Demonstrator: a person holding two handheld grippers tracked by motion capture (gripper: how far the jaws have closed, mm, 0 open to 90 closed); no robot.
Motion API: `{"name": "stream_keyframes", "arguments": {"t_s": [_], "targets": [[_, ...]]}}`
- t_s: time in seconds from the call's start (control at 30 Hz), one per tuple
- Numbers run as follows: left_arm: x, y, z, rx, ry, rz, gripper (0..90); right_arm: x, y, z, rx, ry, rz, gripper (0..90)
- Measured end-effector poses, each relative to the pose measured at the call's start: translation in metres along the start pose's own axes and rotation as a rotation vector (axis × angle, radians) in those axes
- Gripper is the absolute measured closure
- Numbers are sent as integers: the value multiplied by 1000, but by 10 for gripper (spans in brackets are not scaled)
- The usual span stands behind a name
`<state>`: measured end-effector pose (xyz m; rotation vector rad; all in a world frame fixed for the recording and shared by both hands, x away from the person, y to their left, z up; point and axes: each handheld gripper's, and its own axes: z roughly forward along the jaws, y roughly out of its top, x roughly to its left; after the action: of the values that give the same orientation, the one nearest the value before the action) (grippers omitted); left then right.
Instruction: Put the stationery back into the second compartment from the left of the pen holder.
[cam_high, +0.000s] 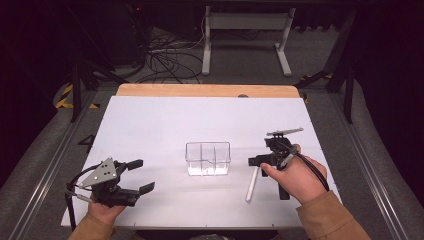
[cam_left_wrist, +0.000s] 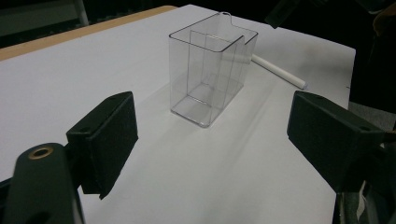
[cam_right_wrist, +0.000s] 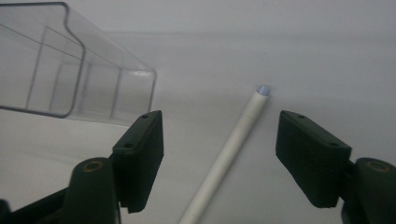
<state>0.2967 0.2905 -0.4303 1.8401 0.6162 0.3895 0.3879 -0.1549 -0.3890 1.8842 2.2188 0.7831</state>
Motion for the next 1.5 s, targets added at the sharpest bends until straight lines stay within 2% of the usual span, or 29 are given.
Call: {"name": "stream_keyframes", "arguments": {"t_s": [0.07,0.1,0.3,0.4,0.47,0.5,0.77,0.83,1.0,1.13,1.17,1.23,1.27,1.33,1.37,1.5], "targets": [[0,0,1,8,3,1,173,0,1,0,17,-10,12,375],[0,-1,1,11,8,1,174,0,4,2,36,-25,35,383],[-2,0,3,19,9,12,175,2,6,8,80,-66,68,383],[-2,0,4,24,19,18,177,3,9,13,126,-96,119,386],[-2,0,4,26,19,22,177,3,9,14,134,-101,131,388],[-2,0,5,28,20,24,177,4,11,14,149,-100,153,388],[-3,0,5,21,20,31,177,6,15,19,160,-109,185,402],[-2,0,5,20,19,30,177,6,17,21,171,-121,202,433],[-2,0,5,24,21,32,177,4,21,25,182,-136,236,443],[-2,0,6,25,20,33,177,5,24,31,193,-142,257,476],[-2,0,6,23,20,33,177,4,25,35,197,-144,260,521],[-2,0,6,23,20,33,177,4,26,37,197,-151,260,521],[-2,0,5,24,19,34,177,3,25,43,196,-186,253,530],[-2,0,5,24,19,34,177,2,26,47,246,-206,290,552],[-2,0,5,23,18,34,177,2,26,49,252,-205,301,568],[-3,0,6,22,18,35,177,0,27,55,270,-242,301,596]]}}
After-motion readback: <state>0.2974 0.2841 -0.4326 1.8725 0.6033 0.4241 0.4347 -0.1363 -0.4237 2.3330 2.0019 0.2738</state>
